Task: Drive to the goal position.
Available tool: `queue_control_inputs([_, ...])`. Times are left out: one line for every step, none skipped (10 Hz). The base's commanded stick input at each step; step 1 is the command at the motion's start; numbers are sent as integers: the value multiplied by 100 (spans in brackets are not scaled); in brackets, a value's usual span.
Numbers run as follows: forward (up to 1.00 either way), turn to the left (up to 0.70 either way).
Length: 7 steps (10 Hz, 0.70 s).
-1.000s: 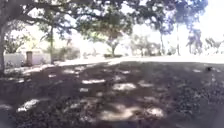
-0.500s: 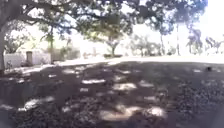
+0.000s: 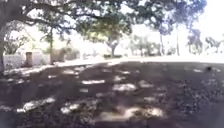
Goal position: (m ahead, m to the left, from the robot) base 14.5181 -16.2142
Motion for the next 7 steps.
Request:
queue_control_inputs([70, 0])
queue_control_inputs([70, 0])
queue_control_inputs([70, 0])
queue_control_inputs([70, 0])
queue_control_inputs([70, 0])
queue_control_inputs([70, 0])
queue_control_inputs([70, 0])
